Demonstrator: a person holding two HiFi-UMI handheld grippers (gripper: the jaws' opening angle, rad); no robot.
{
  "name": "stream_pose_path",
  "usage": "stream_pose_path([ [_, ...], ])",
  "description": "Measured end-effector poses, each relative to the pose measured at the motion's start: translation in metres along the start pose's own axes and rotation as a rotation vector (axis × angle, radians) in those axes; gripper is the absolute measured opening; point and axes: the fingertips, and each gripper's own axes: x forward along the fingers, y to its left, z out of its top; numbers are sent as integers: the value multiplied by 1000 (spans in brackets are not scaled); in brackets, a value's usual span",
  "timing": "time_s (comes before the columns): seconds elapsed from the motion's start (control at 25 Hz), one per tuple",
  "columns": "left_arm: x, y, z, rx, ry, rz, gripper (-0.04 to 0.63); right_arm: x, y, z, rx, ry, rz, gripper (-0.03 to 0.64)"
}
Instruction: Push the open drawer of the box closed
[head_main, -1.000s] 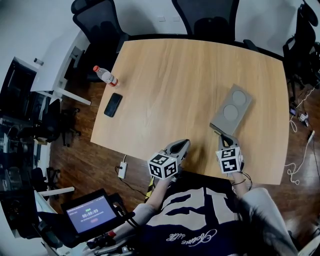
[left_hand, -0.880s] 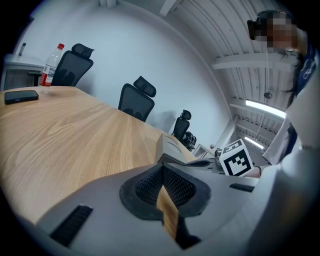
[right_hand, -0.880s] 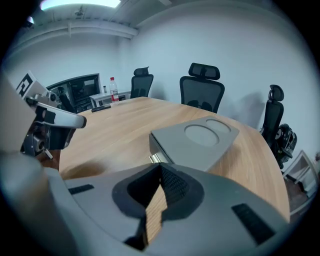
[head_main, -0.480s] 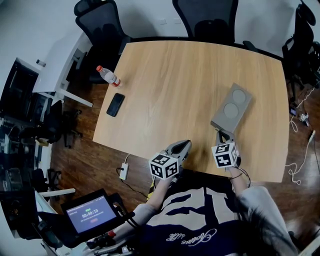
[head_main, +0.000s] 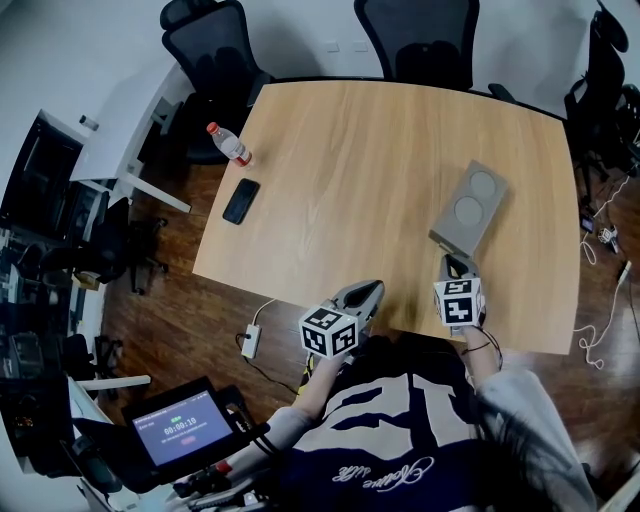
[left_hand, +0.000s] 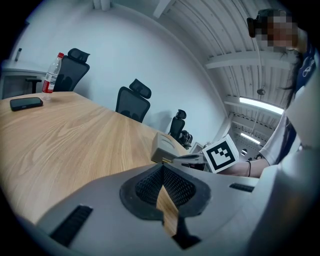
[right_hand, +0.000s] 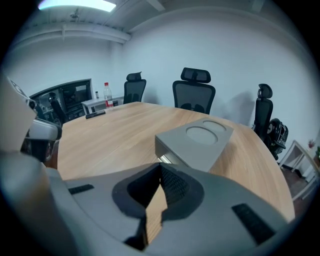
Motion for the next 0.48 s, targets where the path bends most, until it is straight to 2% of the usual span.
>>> stream_pose_path([
  [0.28,-21,-10,-17,-1,-5,-39,-2,-36,27,-23,168,-13,34,-2],
  [0.48,-32,-20,-39,-34,-16,-47,-2,-69,35,-43,277,-22,71,-2],
])
